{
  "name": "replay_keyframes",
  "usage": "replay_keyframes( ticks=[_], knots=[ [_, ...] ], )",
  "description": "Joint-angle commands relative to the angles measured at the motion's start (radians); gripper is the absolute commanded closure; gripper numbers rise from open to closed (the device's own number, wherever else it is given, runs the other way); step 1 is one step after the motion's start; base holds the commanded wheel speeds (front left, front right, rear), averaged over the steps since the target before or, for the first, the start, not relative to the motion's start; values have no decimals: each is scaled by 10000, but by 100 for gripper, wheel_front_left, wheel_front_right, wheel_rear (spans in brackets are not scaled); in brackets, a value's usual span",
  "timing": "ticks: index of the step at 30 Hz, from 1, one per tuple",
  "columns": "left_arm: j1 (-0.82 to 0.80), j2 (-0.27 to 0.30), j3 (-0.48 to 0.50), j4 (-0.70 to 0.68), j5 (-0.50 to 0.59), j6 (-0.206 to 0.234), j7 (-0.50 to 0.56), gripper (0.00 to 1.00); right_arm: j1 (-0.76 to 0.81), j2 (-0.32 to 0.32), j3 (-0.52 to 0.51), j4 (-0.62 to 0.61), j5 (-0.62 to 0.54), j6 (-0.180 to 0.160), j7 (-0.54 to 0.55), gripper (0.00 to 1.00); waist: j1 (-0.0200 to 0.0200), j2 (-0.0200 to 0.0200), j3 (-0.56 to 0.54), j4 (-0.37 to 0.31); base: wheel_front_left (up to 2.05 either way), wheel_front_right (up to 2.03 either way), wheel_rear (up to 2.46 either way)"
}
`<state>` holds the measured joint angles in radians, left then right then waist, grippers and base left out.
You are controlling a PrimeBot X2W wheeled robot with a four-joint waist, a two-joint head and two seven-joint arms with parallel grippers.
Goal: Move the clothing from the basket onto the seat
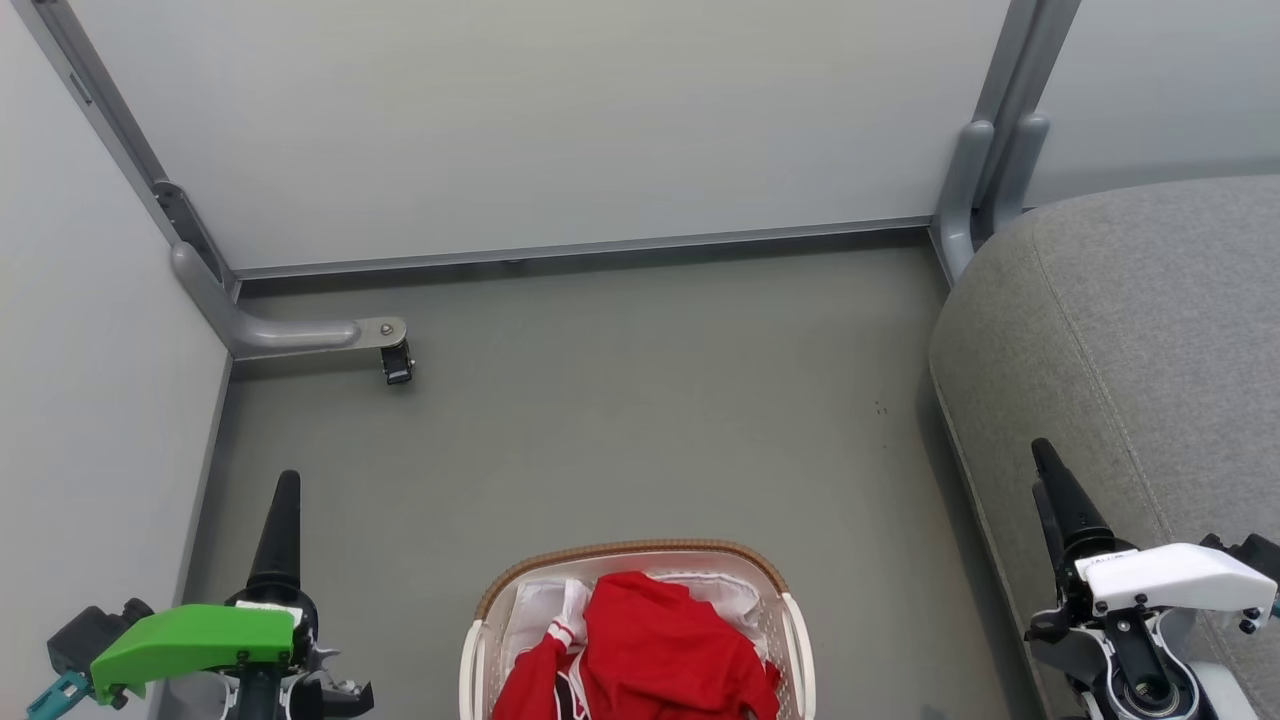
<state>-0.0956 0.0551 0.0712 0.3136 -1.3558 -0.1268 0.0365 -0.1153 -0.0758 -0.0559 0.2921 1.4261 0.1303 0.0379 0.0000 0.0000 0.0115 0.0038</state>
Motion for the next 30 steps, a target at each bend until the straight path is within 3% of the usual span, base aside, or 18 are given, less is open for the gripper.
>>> replay_keyframes(
  ticks=[1,18,30],
  knots=[
    [-359,139,-49,-94,520,-15,-115,0,-316,-137,65,-80,-404,3,-122,0,0,0,7,7,0,0,0],
    [-503,287,-478,380,3904,-20,-793,0,-578,-408,761,426,-3320,3,-801,0,0,0,60,29,0,0,0],
    [-538,485,-877,608,5929,223,-1205,0,-662,-519,1054,824,-5331,3,-1211,0,0,0,66,-7,0,0,0]
  ],
)
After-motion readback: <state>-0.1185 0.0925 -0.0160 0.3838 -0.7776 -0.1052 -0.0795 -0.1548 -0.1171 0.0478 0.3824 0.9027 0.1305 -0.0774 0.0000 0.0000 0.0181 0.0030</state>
